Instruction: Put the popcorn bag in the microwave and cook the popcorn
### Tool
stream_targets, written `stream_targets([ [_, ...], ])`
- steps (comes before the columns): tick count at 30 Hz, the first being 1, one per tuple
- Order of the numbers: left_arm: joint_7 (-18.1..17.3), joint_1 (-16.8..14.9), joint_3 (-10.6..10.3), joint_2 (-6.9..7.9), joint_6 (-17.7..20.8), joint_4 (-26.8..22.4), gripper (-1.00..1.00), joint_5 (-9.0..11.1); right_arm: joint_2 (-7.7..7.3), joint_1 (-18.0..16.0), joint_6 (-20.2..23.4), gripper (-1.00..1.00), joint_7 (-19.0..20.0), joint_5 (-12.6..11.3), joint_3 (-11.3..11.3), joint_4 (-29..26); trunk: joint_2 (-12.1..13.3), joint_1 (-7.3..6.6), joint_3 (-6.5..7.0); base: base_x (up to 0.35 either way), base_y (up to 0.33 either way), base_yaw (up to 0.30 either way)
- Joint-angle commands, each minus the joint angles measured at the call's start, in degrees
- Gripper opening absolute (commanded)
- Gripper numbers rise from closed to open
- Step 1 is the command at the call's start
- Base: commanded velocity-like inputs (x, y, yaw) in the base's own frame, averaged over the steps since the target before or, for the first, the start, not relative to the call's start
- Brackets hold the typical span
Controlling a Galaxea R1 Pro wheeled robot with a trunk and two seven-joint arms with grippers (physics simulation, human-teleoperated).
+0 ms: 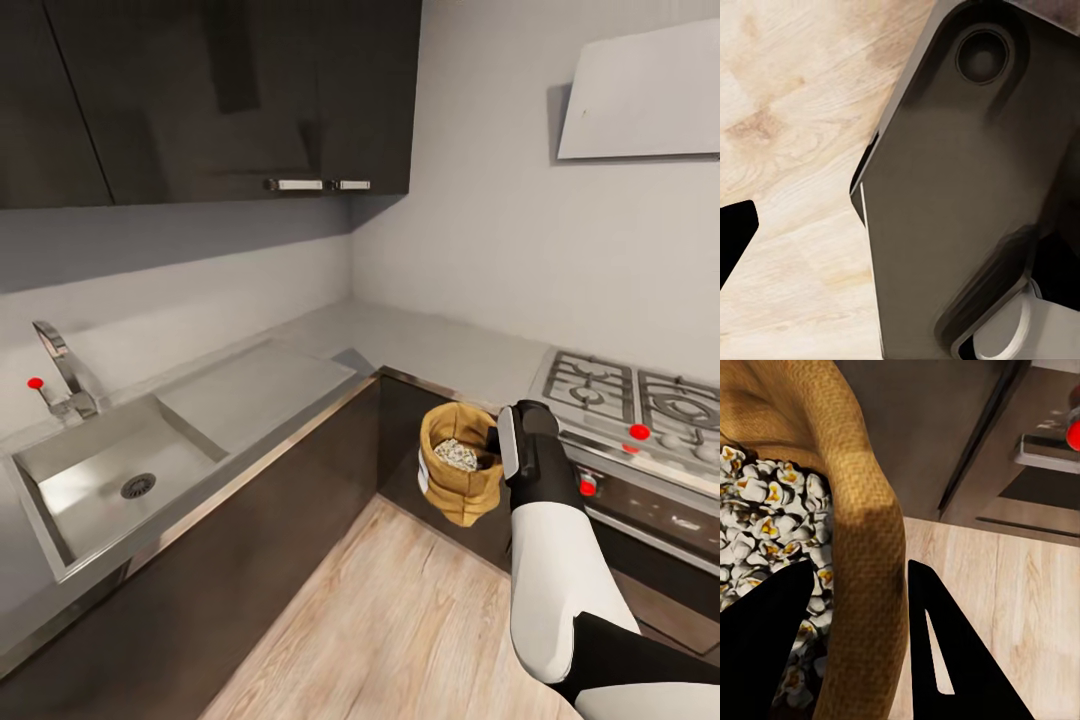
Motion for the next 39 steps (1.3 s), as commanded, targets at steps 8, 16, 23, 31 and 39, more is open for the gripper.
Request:
stream_targets([
  [8,0.16,0.01,0.19,-0.02,-0.09,-0.08,1.00,0.01,0.06,-0.03,0.29,-1.00,0.32,0.57,-0.15,0.02,-0.04,0.01,0.68,0.000,0.000,0.000],
  [16,-0.28,0.01,0.10,0.16,-0.03,-0.13,1.00,0.05,0.06,-0.03,0.29,-1.00,0.32,0.65,-0.15,0.09,-0.04,0.01,1.41,0.000,0.000,0.000],
  [23,-0.39,0.01,0.00,0.16,-0.08,-0.67,1.00,0.01,0.06,-0.03,0.29,-1.00,0.33,0.62,-0.15,0.09,-0.04,0.01,2.05,0.000,0.000,0.000],
  [31,-0.37,0.01,0.03,0.23,-0.18,-0.77,1.00,0.01,0.06,-0.03,0.29,-1.00,0.32,0.91,-0.20,0.11,-0.04,0.01,2.78,0.000,0.000,0.000],
  [39,-0.37,0.01,0.04,0.31,-0.18,-0.72,1.00,0.01,0.06,2.02,0.29,-1.00,0.37,1.02,-0.15,-0.05,-0.04,0.01,3.52,0.000,0.000,0.000],
])
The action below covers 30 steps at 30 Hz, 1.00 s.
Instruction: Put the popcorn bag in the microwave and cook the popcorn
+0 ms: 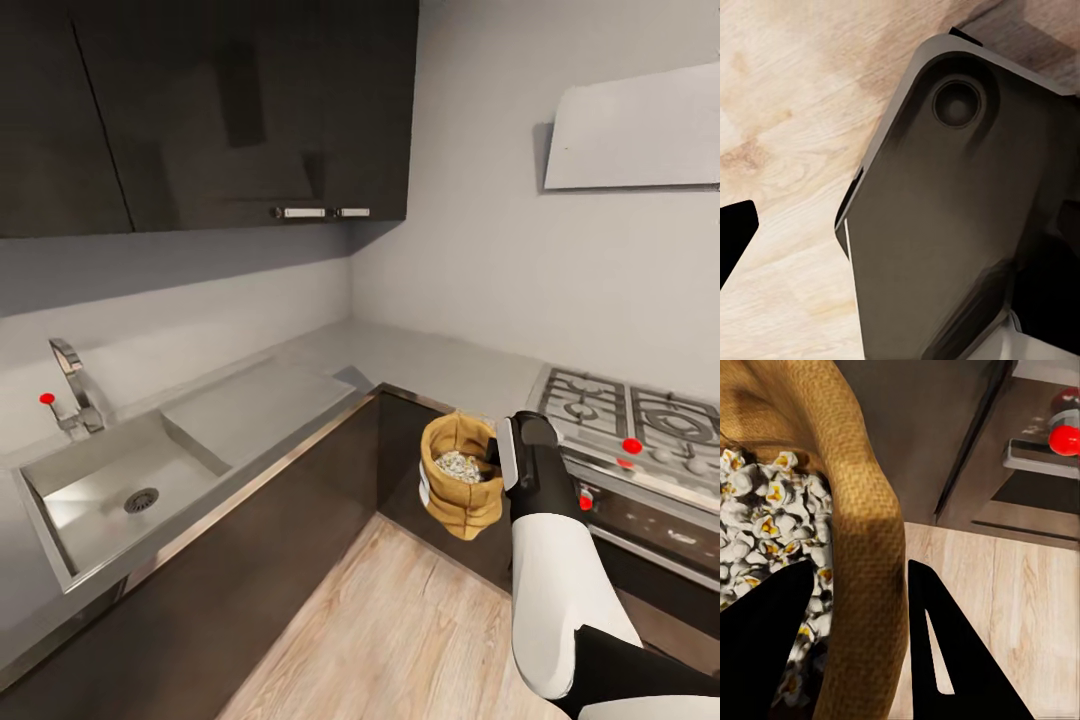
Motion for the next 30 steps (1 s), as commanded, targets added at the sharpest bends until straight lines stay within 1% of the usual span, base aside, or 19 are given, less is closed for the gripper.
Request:
stream_targets([
  [1,0.11,0.01,0.16,-0.04,-0.06,-0.04,1.00,0.05,0.06,0.05,0.28,-1.00,0.34,0.55,-0.14,-0.06,-0.04,0.01,0.03,0.000,0.000,0.000],
  [26,0.11,0.01,0.14,-0.08,-0.06,-0.02,1.00,-0.02,0.06,0.17,0.28,-1.00,0.27,0.55,-0.14,-0.01,-0.04,0.01,2.32,0.000,0.000,0.000],
  [30,0.11,0.01,0.14,-0.08,-0.06,-0.04,1.00,-0.03,0.06,0.18,0.28,-1.00,0.28,0.67,-0.16,-0.06,-0.04,0.01,2.43,0.000,0.000,0.000],
])
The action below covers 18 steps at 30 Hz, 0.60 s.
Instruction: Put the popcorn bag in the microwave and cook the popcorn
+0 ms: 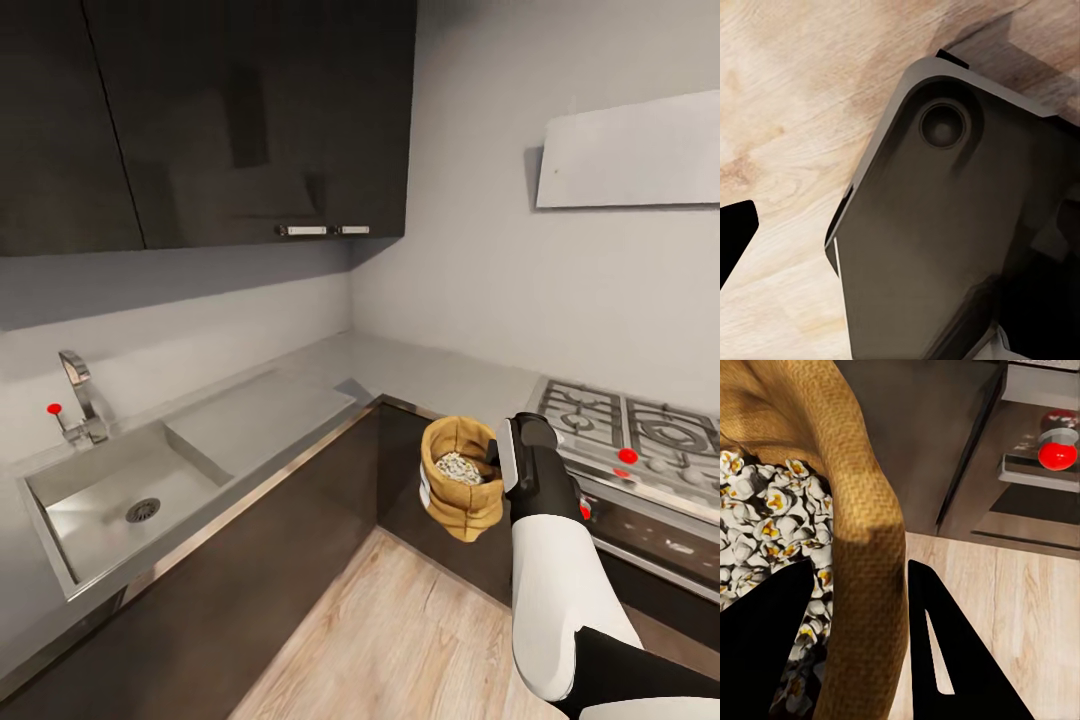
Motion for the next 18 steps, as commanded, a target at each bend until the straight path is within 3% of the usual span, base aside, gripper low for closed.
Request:
stream_targets([
  [1,0.12,0.01,0.17,-0.01,-0.07,-0.09,1.00,0.05,0.06,-0.06,0.28,-1.00,0.32,0.40,-0.18,-0.21,-0.05,0.01,-0.06,0.000,0.000,0.000],
  [12,0.56,0.01,0.31,-0.09,-0.02,0.24,1.00,0.15,0.06,-0.07,0.28,-1.00,0.49,-0.18,-0.13,-0.57,-0.05,0.01,-0.06,-0.009,0.003,0.000],
  [18,0.74,0.01,0.35,-0.27,0.02,0.26,1.00,0.21,0.06,-0.06,0.28,-1.00,0.44,-0.12,-0.13,-0.58,-0.05,0.01,-0.06,-0.218,0.156,0.000],
])
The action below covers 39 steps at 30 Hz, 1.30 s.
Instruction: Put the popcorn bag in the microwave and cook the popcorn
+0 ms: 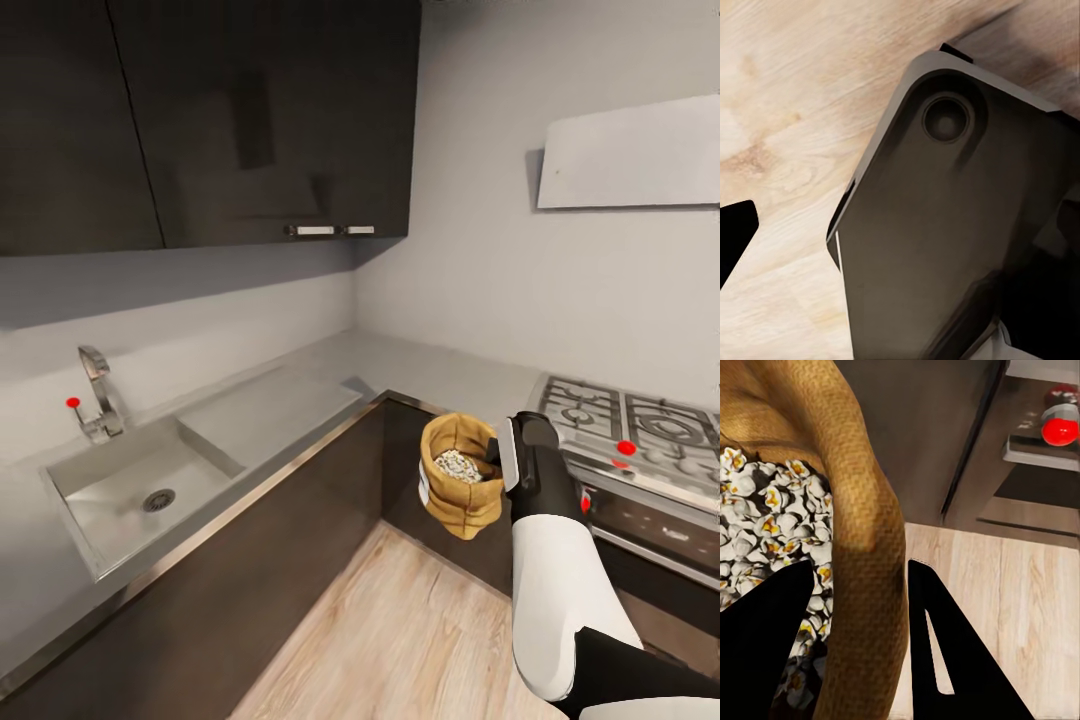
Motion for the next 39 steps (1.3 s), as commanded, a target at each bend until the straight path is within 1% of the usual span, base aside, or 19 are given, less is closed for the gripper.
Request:
stream_targets([
  [1,0.14,0.01,0.19,-0.03,-0.07,-0.08,1.00,0.06,0.07,-0.07,0.29,-1.00,0.31,0.54,-0.14,-0.05,-0.06,-0.02,-0.07,-0.268,0.202,0.000],
  [4,0.14,0.01,0.19,-0.05,-0.07,-0.02,1.00,0.03,0.07,-0.07,0.29,-1.00,0.28,0.56,-0.14,0.34,-0.06,-0.02,-0.07,-0.270,0.197,0.000],
  [7,0.14,0.01,0.18,-0.10,-0.07,0.00,1.00,-0.02,0.07,-0.07,0.29,-1.00,0.17,1.21,-0.14,0.31,-0.06,-0.02,-0.07,-0.271,0.164,-0.055],
  [10,0.14,0.01,0.11,-0.01,-0.07,0.00,1.00,-0.02,0.07,-0.07,0.29,-1.00,0.01,1.41,-0.14,0.03,-0.06,-0.02,-0.07,-0.126,0.029,-0.264],
  [19,0.07,0.01,0.09,0.14,-0.16,-0.07,1.00,-0.02,0.07,-0.07,0.29,-1.00,-0.19,1.44,-0.16,0.18,-0.06,-0.02,-0.07,-0.005,0.001,-0.289],
  [21,0.07,0.01,0.09,0.15,-0.16,-0.08,1.00,-0.02,-1.11,-0.07,0.29,-1.00,-0.06,1.35,-0.18,0.14,-0.06,-0.02,-0.07,0.000,0.000,-0.290],
  [25,0.10,0.01,0.09,0.15,-0.16,-0.08,1.00,-0.02,-1.59,-0.08,0.29,-1.00,0.00,1.36,-0.22,0.01,-0.06,-0.02,-0.07,0.000,0.000,-0.290],
  [29,0.07,0.01,0.09,0.15,-0.16,-0.08,1.00,-0.02,-2.73,-0.07,0.29,-1.00,0.00,1.19,-0.19,-0.05,-0.06,-0.02,-0.07,0.000,0.000,-0.290],
  [33,0.02,0.01,-0.03,0.15,-0.16,0.02,1.00,-0.09,-2.97,-0.07,0.29,-1.00,0.04,1.33,-0.20,-0.05,-0.06,-0.02,-0.07,0.000,0.000,-0.290],
  [37,-0.14,0.01,-0.67,0.00,-0.16,0.09,1.00,-0.73,-3.25,-0.07,0.29,-1.00,0.08,1.41,-0.23,-0.09,-0.06,-0.02,-0.07,0.000,0.000,-0.290],
  [38,-0.22,0.01,-0.73,-0.03,-0.16,0.09,1.00,-0.79,-3.58,-0.07,0.29,-1.00,0.08,1.39,-0.20,-0.12,-0.06,-0.02,-0.07,0.000,0.000,-0.290],
  [39,-0.28,0.01,-0.78,-0.10,-0.16,0.09,1.00,-0.95,-4.77,-0.07,0.29,-1.00,0.09,1.09,-0.15,-0.20,-0.06,-0.02,-0.07,0.000,0.000,-0.290],
])
